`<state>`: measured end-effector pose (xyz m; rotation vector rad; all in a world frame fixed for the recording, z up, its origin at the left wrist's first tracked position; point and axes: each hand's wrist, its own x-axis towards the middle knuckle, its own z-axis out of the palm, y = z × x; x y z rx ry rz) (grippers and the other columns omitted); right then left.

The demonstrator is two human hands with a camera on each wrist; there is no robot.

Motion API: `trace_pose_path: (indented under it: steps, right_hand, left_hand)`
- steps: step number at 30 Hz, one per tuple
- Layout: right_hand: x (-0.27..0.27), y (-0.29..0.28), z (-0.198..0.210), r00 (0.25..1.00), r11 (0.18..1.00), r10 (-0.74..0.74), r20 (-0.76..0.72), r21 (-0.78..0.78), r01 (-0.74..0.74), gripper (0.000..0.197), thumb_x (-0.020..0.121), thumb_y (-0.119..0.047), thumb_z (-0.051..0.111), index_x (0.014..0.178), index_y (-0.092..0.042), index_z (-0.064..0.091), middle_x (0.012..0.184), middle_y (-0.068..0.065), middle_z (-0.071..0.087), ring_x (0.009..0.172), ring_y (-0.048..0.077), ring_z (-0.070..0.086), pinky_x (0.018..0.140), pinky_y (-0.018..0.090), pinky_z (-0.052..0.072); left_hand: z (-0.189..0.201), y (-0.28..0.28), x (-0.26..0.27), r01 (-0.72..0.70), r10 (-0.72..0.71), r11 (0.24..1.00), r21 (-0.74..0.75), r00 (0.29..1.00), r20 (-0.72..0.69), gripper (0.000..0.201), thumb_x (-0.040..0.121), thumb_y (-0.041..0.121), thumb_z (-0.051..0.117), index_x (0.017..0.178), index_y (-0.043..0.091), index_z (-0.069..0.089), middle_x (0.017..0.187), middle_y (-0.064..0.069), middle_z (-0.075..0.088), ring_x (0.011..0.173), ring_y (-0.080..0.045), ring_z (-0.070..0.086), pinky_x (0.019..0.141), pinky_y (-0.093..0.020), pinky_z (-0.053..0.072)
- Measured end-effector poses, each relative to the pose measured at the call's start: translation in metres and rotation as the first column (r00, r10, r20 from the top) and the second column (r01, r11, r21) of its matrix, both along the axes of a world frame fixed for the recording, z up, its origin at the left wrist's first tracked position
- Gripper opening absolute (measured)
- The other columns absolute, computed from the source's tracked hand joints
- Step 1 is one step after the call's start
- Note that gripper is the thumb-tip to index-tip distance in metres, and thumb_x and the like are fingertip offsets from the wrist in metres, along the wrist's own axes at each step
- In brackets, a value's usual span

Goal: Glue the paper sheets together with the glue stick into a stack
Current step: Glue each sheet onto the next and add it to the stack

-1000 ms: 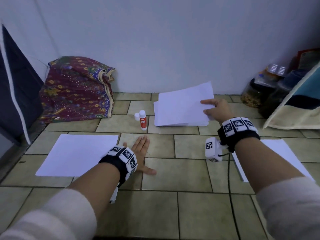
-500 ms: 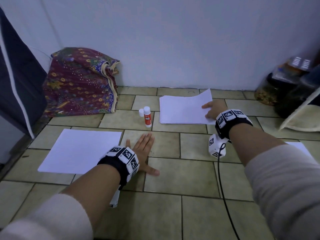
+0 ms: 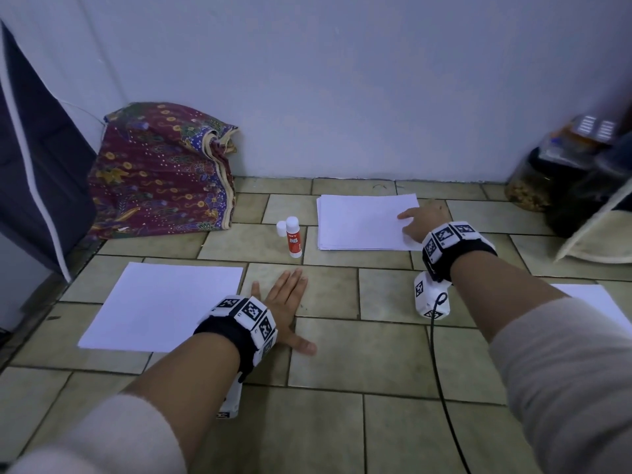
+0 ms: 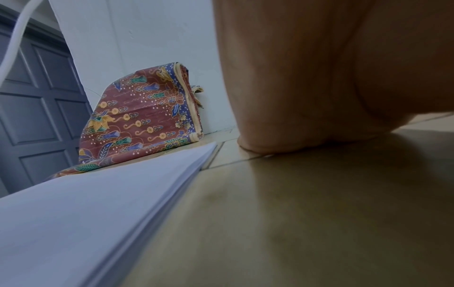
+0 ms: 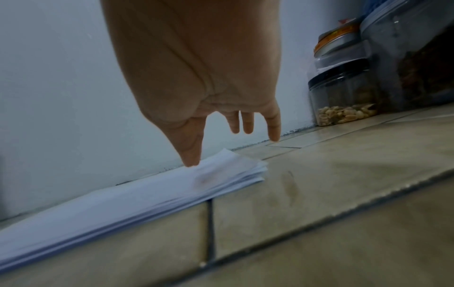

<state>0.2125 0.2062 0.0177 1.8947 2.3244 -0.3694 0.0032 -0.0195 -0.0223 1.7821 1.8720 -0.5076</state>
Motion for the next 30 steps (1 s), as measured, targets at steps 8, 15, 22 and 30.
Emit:
trace_pose_path:
  steps: [8, 15, 22, 30]
  right_hand:
    - [0.005, -0.078, 0.009, 0.996, 0.992, 0.089, -0.02, -0.082, -0.091, 0.096, 0.087, -0.055, 0.058, 0.151, -0.004, 0.008, 0.16, 0.014, -0.003, 0.147, 0.029, -0.005, 0.117, 0.053, 0.014]
    - [0.049, -0.156, 0.005, 0.92, 0.912, 0.276, 0.277, -0.377, -0.161, 0.144, 0.062, -0.078, 0.063, 0.144, 0.003, -0.024, 0.153, 0.018, -0.03, 0.143, 0.032, -0.024, 0.119, 0.048, 0.002]
    - [0.072, -0.177, -0.015, 0.923, 0.922, 0.244, 0.299, -0.367, -0.126, 0.158, 0.052, -0.072, 0.076, 0.141, 0.001, -0.031, 0.15, 0.015, -0.038, 0.143, 0.029, -0.024, 0.119, 0.05, 0.011]
    - [0.074, -0.182, -0.017, 0.932, 0.936, 0.226, 0.282, -0.328, -0.127, 0.157, 0.053, -0.068, 0.079, 0.14, -0.001, -0.033, 0.15, 0.014, -0.037, 0.143, 0.028, -0.025, 0.12, 0.047, 0.005]
  left_hand:
    - [-0.007, 0.001, 0.0, -0.005, 0.006, 0.999, 0.042, 1.0, -0.031, 0.13, 0.071, 0.075, 0.061, 0.149, 0.015, -0.024, 0.155, 0.003, -0.033, 0.144, -0.015, -0.027, 0.111, -0.062, -0.008]
    - [-0.01, 0.001, 0.002, -0.023, 0.028, 0.994, 0.103, 0.999, -0.044, 0.129, 0.071, 0.073, 0.062, 0.15, 0.012, -0.02, 0.157, 0.001, -0.027, 0.146, -0.016, -0.021, 0.112, -0.062, -0.003]
    - [-0.002, -0.003, 0.009, -0.05, 0.053, 0.995, 0.082, 0.998, -0.04, 0.126, 0.075, 0.067, 0.063, 0.149, 0.01, -0.022, 0.157, 0.0, -0.028, 0.145, -0.016, -0.022, 0.115, -0.058, 0.001]
    - [0.016, -0.016, 0.007, 0.017, -0.019, 0.998, 0.055, 0.999, 0.028, 0.107, 0.086, 0.061, 0.055, 0.153, 0.011, -0.012, 0.159, -0.004, -0.02, 0.148, -0.02, -0.013, 0.12, -0.049, 0.006]
